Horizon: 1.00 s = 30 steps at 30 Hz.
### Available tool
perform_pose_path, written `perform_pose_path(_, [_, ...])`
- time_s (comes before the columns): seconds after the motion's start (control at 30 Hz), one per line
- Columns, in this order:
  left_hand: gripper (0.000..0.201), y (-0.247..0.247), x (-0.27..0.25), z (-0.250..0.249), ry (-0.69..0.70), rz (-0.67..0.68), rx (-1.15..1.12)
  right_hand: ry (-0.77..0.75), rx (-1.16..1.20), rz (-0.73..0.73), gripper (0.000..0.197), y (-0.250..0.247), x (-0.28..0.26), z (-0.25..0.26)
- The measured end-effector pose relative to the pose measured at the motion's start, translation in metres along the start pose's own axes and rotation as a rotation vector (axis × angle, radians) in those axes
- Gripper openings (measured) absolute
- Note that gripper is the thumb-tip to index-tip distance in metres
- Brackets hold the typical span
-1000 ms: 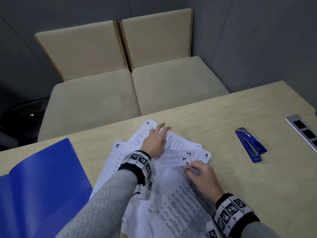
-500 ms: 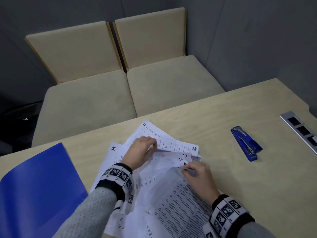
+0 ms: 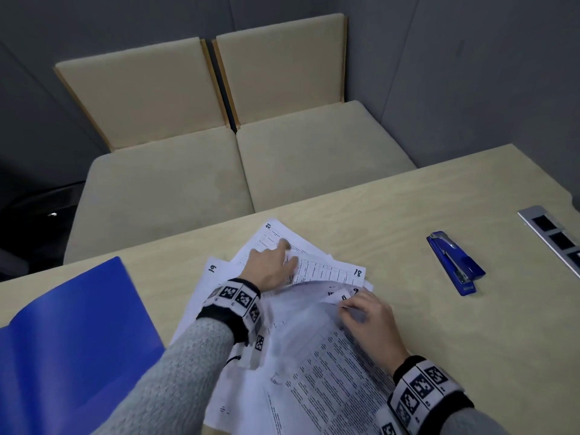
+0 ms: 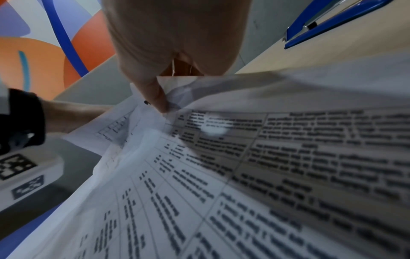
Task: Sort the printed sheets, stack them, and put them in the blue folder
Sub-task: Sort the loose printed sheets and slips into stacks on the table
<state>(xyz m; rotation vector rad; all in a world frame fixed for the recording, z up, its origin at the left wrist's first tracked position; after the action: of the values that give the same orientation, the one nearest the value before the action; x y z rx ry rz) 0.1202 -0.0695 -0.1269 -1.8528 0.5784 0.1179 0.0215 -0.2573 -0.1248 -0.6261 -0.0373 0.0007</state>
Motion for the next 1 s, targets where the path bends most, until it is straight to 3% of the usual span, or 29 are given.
perform_pose_path(0.1, [0.052,0.014,0.017,-0.006,0.005,0.093,0.151,-0.003,0.01,0.008,0.012,0.001,0.0,-0.001])
perform_pose_path(0.17, [0.037,0.007,0.017,-0.012,0.062,0.01,0.219,0.005,0.015,0.012,0.012,-0.001,0.0,-0.004])
perform_pose_path(0.27, [0.012,-0.01,-0.004,-0.019,0.237,-0.256,0.15,0.019,-0.147,-0.039,0.013,-0.005,-0.003,-0.007])
perform_pose_path(0.33, [0.006,-0.008,-0.022,-0.007,0.274,-0.259,-0.019,0.073,-0.233,-0.108,0.015,-0.011,-0.005,-0.007])
perform_pose_path(0.4, [0.002,0.002,-0.037,0.003,0.265,-0.121,-0.168,0.105,-0.201,-0.144,0.014,-0.014,-0.006,-0.005])
perform_pose_path(0.53, [0.014,0.016,-0.056,0.011,0.157,0.115,-0.325,0.042,-0.075,-0.066,0.008,-0.005,-0.005,0.0])
perform_pose_path(0.6, [0.008,0.018,-0.061,0.014,0.092,0.176,-0.421,-0.019,-0.058,0.003,0.019,0.004,-0.006,0.001])
perform_pose_path(0.7, [0.032,0.022,-0.065,0.02,-0.011,0.244,-0.568,-0.069,-0.066,0.077,0.007,0.017,-0.011,0.006])
perform_pose_path(0.77, [0.04,0.023,-0.067,0.025,-0.064,0.261,-0.625,-0.091,-0.067,0.097,0.006,0.021,-0.012,0.011])
perform_pose_path(0.93, [0.023,0.028,-0.073,0.044,-0.127,0.303,-0.551,-0.083,-0.009,0.198,0.005,0.027,-0.014,0.019])
perform_pose_path(1.0, [0.01,0.025,-0.072,0.069,-0.243,0.159,-0.563,-0.11,-0.019,0.225,0.006,0.03,-0.017,0.024])
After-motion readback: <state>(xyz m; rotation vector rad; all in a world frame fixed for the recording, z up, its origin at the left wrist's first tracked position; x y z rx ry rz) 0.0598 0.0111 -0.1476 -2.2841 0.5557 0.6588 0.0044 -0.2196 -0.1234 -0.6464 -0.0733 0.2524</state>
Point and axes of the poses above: each hand's wrist, its own x-axis towards the middle knuckle, its own y-axis out of the palm, z = x × y, the point moved 8 cm from there along x, towards the middle knuckle, and after that the axes turned 4 degrees about y, right-handed, at the moved point
